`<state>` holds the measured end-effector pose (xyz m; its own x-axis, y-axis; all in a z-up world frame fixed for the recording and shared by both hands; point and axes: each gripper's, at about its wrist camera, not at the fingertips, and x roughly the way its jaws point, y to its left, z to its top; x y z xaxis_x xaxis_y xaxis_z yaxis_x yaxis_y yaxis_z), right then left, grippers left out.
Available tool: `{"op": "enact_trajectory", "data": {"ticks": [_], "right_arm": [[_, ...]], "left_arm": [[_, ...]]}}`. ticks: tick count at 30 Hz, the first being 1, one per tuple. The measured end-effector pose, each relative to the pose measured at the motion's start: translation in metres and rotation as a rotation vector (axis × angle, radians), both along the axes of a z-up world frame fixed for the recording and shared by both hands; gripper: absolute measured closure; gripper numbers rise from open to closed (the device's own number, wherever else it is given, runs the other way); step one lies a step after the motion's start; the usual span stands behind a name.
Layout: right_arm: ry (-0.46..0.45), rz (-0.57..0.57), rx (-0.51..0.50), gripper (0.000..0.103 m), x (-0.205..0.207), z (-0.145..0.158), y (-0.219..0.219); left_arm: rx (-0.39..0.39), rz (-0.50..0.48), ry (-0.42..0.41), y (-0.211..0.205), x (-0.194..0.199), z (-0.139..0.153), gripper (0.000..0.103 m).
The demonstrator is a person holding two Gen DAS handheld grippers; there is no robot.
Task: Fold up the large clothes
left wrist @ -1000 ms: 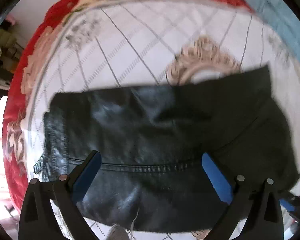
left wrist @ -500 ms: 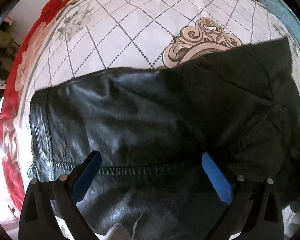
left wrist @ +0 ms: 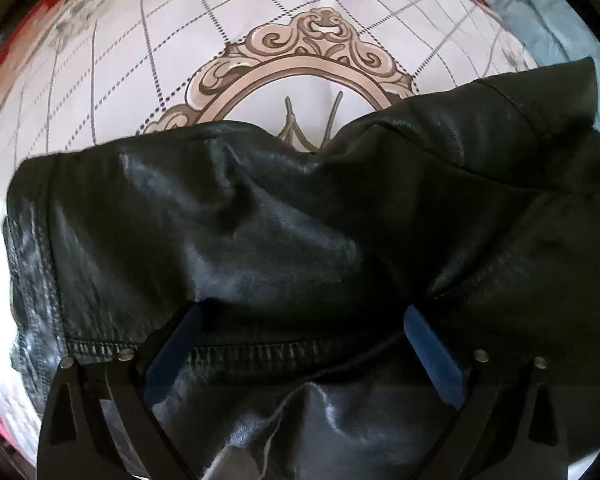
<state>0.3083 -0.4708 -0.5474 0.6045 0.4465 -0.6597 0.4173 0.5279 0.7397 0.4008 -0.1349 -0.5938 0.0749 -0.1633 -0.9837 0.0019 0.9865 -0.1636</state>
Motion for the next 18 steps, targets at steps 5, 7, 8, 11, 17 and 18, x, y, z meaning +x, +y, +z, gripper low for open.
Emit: {"op": "enact_trajectory", "data": {"ticks": [5, 7, 8, 11, 17, 18], "right_arm": [[-0.020, 0.168, -0.149, 0.090, 0.024, 0.045, 0.054], [-0.035, 0.233, -0.213, 0.090, 0.025, 0.065, 0.078], [-0.045, 0.269, -0.239, 0.090, 0.026, 0.073, 0.091], [-0.074, 0.406, -0.333, 0.090, 0.027, 0.095, 0.144], [-0.102, 0.723, -0.450, 0.090, 0.020, 0.091, 0.287], [-0.101, 0.760, -0.460, 0.090, 0.017, 0.084, 0.306]], "left_arm": [[-0.088, 0.070, 0.018, 0.028, -0.001, 0.004, 0.000], [-0.098, 0.123, 0.025, 0.053, -0.004, 0.013, 0.000], [-0.099, 0.159, 0.018, 0.069, -0.007, 0.021, 0.000], [-0.090, 0.276, -0.021, 0.127, -0.026, 0.050, 0.000], [0.066, 0.505, -0.083, 0.270, -0.099, 0.101, 0.000], [0.093, 0.541, -0.082, 0.292, -0.114, 0.107, 0.000]]}}
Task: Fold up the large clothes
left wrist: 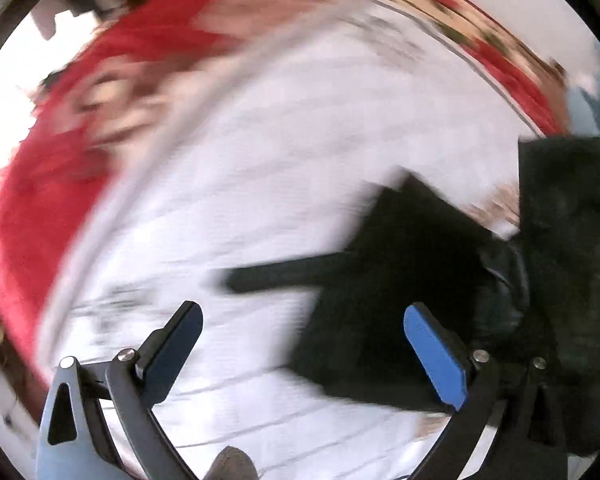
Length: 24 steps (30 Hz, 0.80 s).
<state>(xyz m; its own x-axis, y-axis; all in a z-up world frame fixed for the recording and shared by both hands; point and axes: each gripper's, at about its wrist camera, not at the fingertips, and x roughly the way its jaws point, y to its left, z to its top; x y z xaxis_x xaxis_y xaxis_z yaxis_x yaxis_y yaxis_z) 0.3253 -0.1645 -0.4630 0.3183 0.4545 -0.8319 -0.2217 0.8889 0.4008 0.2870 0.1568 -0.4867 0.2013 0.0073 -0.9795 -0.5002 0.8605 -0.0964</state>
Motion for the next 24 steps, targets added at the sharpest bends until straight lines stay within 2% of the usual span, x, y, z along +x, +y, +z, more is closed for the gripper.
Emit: {"op": "enact_trajectory", "data": {"ticks": [2, 4, 6, 8, 10, 11, 14, 15, 17, 19, 21, 22, 23, 24], "right_arm": [[0.024, 0.103, -0.061, 0.090, -0.011, -0.026, 0.053], [0.089, 0.158, -0.094, 0.088, -0.020, -0.059, 0.092], [0.207, 0.226, -0.127, 0.083, -0.027, -0.100, 0.127], [0.293, 0.279, -0.097, 0.053, -0.033, -0.122, 0.143], [0.322, 0.330, -0.059, 0.038, -0.041, -0.122, 0.149], [0.301, 0.346, -0.062, 0.038, -0.043, -0.114, 0.147], [0.327, 0.369, 0.055, 0.027, -0.045, -0.080, 0.124], [0.333, 0.360, 0.084, 0.027, -0.045, -0.067, 0.108], [0.327, 0.323, 0.109, 0.027, -0.014, -0.046, 0.086], [0.327, 0.230, 0.119, 0.027, 0.006, -0.033, 0.047], [0.339, 0.099, 0.098, 0.028, 0.038, -0.035, 0.010], [0.336, 0.067, 0.082, 0.033, 0.050, -0.036, -0.003], [0.337, 0.042, 0.050, 0.047, 0.062, -0.043, -0.010], [0.348, 0.021, 0.017, 0.055, 0.078, -0.054, -0.015]], "left_arm": [[0.049, 0.071, 0.015, 0.029, -0.031, 0.010, 0.000], [0.093, 0.122, 0.028, 0.048, -0.056, 0.011, 0.000], [0.129, 0.163, 0.040, 0.068, -0.077, 0.017, 0.000], [0.150, 0.194, 0.046, 0.081, -0.082, 0.017, 0.000], [0.161, 0.208, 0.038, 0.085, -0.092, 0.023, 0.000], [0.163, 0.210, 0.029, 0.086, -0.093, 0.030, 0.000], [0.166, 0.197, -0.018, 0.080, -0.085, 0.048, 0.000], [0.160, 0.187, -0.038, 0.074, -0.079, 0.056, 0.000], [0.156, 0.163, -0.075, 0.065, -0.069, 0.070, 0.000], [0.157, 0.126, -0.119, 0.051, -0.052, 0.079, 0.000], [0.155, 0.074, -0.137, 0.033, -0.032, 0.075, 0.000], [0.145, 0.054, -0.138, 0.026, -0.024, 0.071, 0.000], [0.127, 0.026, -0.137, 0.016, -0.011, 0.061, 0.000], [0.116, 0.003, -0.132, 0.007, 0.001, 0.050, 0.000]]}}
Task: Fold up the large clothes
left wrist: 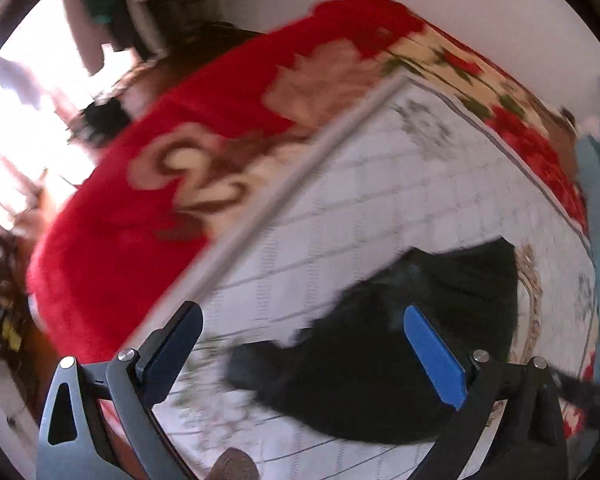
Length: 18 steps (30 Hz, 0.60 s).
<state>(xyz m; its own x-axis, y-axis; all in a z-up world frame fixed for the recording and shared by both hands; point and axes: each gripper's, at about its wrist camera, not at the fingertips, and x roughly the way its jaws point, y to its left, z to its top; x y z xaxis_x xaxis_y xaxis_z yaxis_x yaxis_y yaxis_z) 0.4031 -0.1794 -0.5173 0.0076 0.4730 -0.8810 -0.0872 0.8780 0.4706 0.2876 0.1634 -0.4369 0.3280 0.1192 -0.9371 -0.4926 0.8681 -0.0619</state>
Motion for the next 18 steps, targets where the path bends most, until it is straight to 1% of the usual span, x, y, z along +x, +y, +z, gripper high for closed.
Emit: {"op": "enact_trajectory", "data": {"ticks": [1, 3, 4, 6, 7, 9, 12, 14, 15, 17, 18], "right_arm": [[0.018, -0.008, -0.015, 0.063, 0.024, -0.017, 0.003], [0.038, -0.005, -0.032, 0.065, 0.047, -0.043, 0.007], [0.048, 0.000, -0.051, 0.067, 0.060, -0.062, 0.013], [0.073, 0.023, -0.093, 0.067, 0.076, -0.084, 0.024], [0.085, 0.021, -0.107, 0.067, 0.084, -0.090, 0.023], [0.112, 0.017, -0.130, 0.067, 0.088, -0.103, 0.025], [0.146, -0.011, -0.152, 0.067, 0.096, -0.119, 0.030], [0.183, -0.015, -0.162, 0.067, 0.103, -0.123, 0.031], [0.199, -0.011, -0.164, 0.067, 0.110, -0.130, 0.035], [0.227, 0.015, -0.149, 0.066, 0.114, -0.128, 0.034], [0.229, 0.032, -0.133, 0.066, 0.110, -0.120, 0.028]], "left_arm": [[-0.008, -0.022, 0.009, -0.008, 0.012, -0.012, 0.000], [0.003, -0.076, 0.039, -0.027, 0.038, -0.042, 0.000], [0.011, -0.112, 0.061, -0.036, 0.053, -0.059, 0.000], [0.016, -0.155, 0.109, -0.046, 0.072, -0.086, 0.000], [0.009, -0.173, 0.136, -0.049, 0.082, -0.099, 0.000], [-0.013, -0.183, 0.175, -0.048, 0.096, -0.125, 0.000], [-0.056, -0.170, 0.172, -0.038, 0.102, -0.138, 0.000], [-0.067, -0.169, 0.168, -0.035, 0.102, -0.138, 0.000], [-0.067, -0.169, 0.167, -0.034, 0.102, -0.138, 0.000], [-0.071, -0.160, 0.170, -0.033, 0.101, -0.135, 0.000], [-0.076, -0.155, 0.171, -0.032, 0.099, -0.131, 0.000]]}}
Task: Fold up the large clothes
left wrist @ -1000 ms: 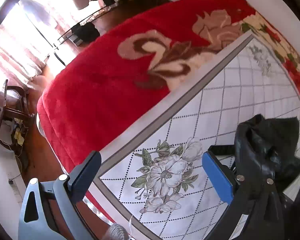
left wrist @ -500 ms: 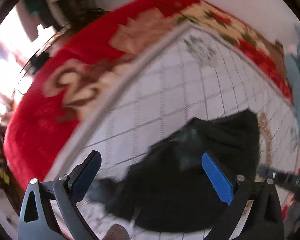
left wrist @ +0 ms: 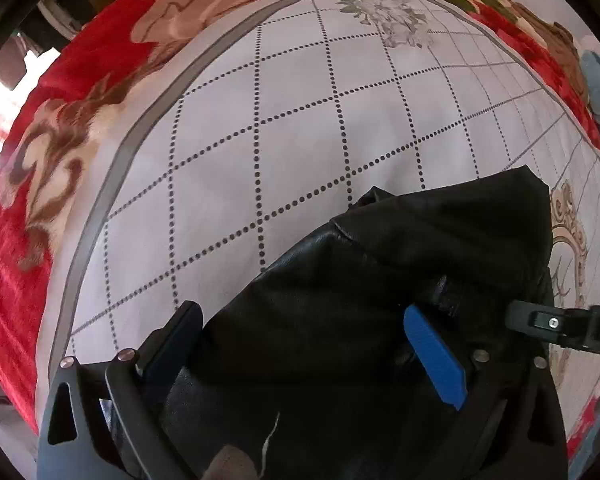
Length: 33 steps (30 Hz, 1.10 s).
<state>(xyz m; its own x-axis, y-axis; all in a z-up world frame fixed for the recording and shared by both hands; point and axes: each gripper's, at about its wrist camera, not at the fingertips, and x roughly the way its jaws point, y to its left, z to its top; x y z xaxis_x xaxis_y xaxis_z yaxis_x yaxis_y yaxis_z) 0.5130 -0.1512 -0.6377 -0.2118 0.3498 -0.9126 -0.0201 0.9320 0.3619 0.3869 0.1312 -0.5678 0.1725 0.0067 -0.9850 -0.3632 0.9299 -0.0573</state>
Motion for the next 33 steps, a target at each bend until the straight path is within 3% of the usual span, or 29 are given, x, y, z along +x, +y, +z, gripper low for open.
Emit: {"op": "enact_trajectory", "data": {"ticks": [3, 4, 5, 7, 11, 14, 19, 22, 23, 25, 26, 28, 31, 33], "right_arm": [[-0.044, -0.030, 0.128, 0.059, -0.017, 0.033, -0.027], [-0.059, -0.065, 0.175, 0.044, -0.028, 0.043, -0.044], [-0.068, -0.094, 0.201, 0.036, -0.038, 0.048, -0.060], [-0.057, -0.153, 0.264, 0.035, -0.062, 0.047, -0.090], [0.027, -0.258, 0.347, 0.030, -0.103, 0.002, -0.130], [0.065, -0.301, 0.430, 0.030, -0.117, -0.033, -0.143], [0.095, -0.269, 0.634, 0.028, -0.106, -0.067, -0.130], [0.116, -0.224, 0.661, 0.024, -0.097, -0.075, -0.113], [0.123, -0.211, 0.664, 0.023, -0.094, -0.077, -0.107], [0.113, -0.196, 0.664, 0.025, -0.091, -0.077, -0.099], [0.100, -0.201, 0.657, 0.031, -0.092, -0.076, -0.097], [0.062, -0.219, 0.642, 0.046, -0.095, -0.070, -0.095], [0.014, -0.259, 0.653, 0.063, -0.100, -0.055, -0.094], [-0.016, -0.266, 0.648, 0.067, -0.101, -0.041, -0.090]], "left_arm": [[-0.034, 0.035, -0.028, 0.009, -0.021, 0.027, 0.000], [-0.049, 0.047, -0.044, 0.013, -0.031, 0.034, 0.000], [-0.070, 0.074, -0.061, 0.020, -0.046, 0.045, 0.000], [-0.109, 0.133, -0.076, 0.030, -0.080, 0.057, 0.000], [-0.174, 0.278, -0.042, 0.045, -0.152, 0.053, 0.000], [-0.262, 0.394, -0.023, 0.056, -0.186, 0.033, 0.000], [-0.454, 0.541, -0.092, 0.065, -0.195, 0.000, 0.003], [-0.529, 0.591, -0.149, 0.068, -0.185, -0.011, 0.003], [-0.534, 0.607, -0.158, 0.069, -0.182, -0.014, 0.007], [-0.524, 0.617, -0.168, 0.067, -0.175, -0.015, 0.035], [-0.510, 0.613, -0.191, 0.066, -0.173, -0.014, 0.052], [-0.468, 0.575, -0.228, 0.065, -0.165, -0.005, 0.067], [-0.411, 0.540, -0.267, 0.067, -0.157, 0.011, 0.081], [-0.384, 0.521, -0.280, 0.069, -0.152, 0.023, 0.085]]}}
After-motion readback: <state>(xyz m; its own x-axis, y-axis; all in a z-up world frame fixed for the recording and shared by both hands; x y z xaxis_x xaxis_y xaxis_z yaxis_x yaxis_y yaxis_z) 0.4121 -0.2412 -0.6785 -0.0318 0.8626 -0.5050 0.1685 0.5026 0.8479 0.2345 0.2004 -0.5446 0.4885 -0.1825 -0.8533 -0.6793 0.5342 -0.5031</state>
